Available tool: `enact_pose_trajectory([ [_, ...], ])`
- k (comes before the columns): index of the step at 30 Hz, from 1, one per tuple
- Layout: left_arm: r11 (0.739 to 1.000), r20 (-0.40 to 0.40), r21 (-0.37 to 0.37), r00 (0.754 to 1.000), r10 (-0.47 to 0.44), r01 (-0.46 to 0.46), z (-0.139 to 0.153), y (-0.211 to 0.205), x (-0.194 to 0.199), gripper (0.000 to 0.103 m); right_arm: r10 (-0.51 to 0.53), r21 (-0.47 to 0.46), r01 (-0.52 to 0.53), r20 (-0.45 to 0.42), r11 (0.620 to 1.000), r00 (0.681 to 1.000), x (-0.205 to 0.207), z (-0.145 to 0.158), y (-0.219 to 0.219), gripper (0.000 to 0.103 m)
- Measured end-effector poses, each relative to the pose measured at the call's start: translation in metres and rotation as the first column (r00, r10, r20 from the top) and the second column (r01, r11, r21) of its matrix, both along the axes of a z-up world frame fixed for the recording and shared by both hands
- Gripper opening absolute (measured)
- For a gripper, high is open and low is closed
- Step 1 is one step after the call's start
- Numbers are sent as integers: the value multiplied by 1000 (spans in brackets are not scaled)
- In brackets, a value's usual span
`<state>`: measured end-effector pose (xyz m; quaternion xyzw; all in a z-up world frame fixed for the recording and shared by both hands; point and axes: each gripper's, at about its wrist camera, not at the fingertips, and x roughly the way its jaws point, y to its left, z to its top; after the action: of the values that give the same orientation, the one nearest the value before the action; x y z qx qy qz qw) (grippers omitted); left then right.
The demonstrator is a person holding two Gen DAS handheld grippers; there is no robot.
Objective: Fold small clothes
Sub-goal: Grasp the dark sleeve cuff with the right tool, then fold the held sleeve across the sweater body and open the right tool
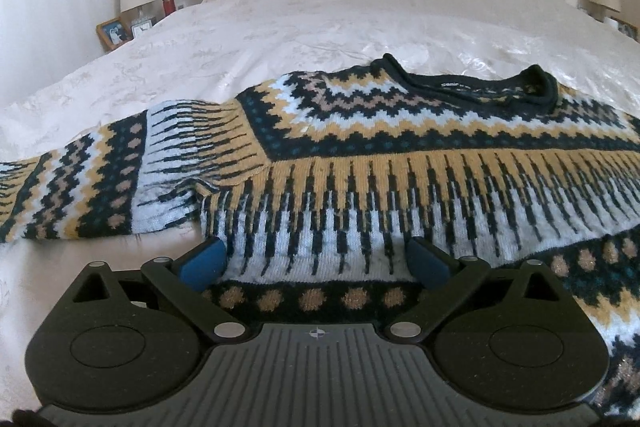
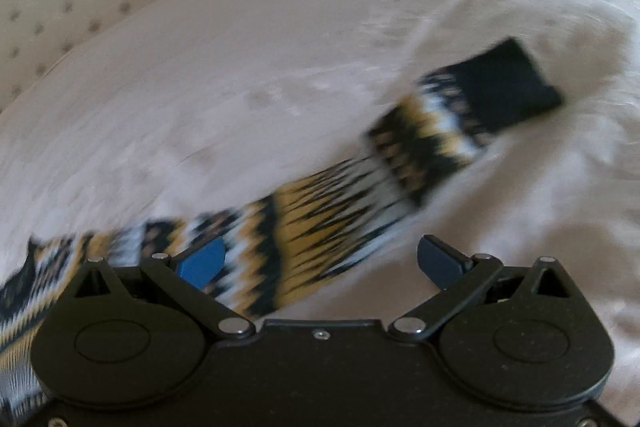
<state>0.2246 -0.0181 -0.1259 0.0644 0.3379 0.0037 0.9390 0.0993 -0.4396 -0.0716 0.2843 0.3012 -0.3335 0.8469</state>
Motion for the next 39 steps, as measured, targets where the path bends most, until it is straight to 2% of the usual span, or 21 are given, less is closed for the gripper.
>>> enact_pose_trajectory([
  [8,1000,-1,-2,1000,1,-1,0,0,0,99,-57,-30,57,16,998,998,-11,0,-46,101],
  [16,1000,-2,-5,1000,2,-2,0,0,0,99,-146,27,144,110,989,983,-20,3,-87,101],
  [18,1000,-2,-5,1000,2,-2,-1,-1,0,99,-170,29,168,107,985,980,-19,3,-93,91],
  [20,1000,-3,-7,1000,2,-2,-1,-1,0,99,-174,-2,175,66,985,982,-19,6,-92,64],
  [21,1000,-3,-8,1000,2,-2,-1,-1,0,99,-158,-19,159,50,987,986,-18,7,-92,58],
  [23,1000,-4,-13,1000,4,-4,-1,0,0,99,-118,-34,119,43,992,992,-15,10,-90,28],
  [25,1000,-6,-20,1000,5,-6,-1,0,0,99,-100,-49,103,53,994,994,-14,18,-83,16],
  [28,1000,-8,-27,1000,7,-7,-1,1,1,99,-48,-92,53,58,994,997,-6,35,-65,16],
  [33,999,-8,-31,1000,9,-9,-1,1,1,99,87,-128,-72,116,989,989,23,73,-23,12],
  [36,999,-8,-36,1000,10,-10,-1,1,1,99,184,-130,-164,162,978,969,46,95,11,12],
  [39,999,-8,-43,1000,11,-11,-1,2,1,99,303,-134,-280,213,951,929,75,112,52,12],
])
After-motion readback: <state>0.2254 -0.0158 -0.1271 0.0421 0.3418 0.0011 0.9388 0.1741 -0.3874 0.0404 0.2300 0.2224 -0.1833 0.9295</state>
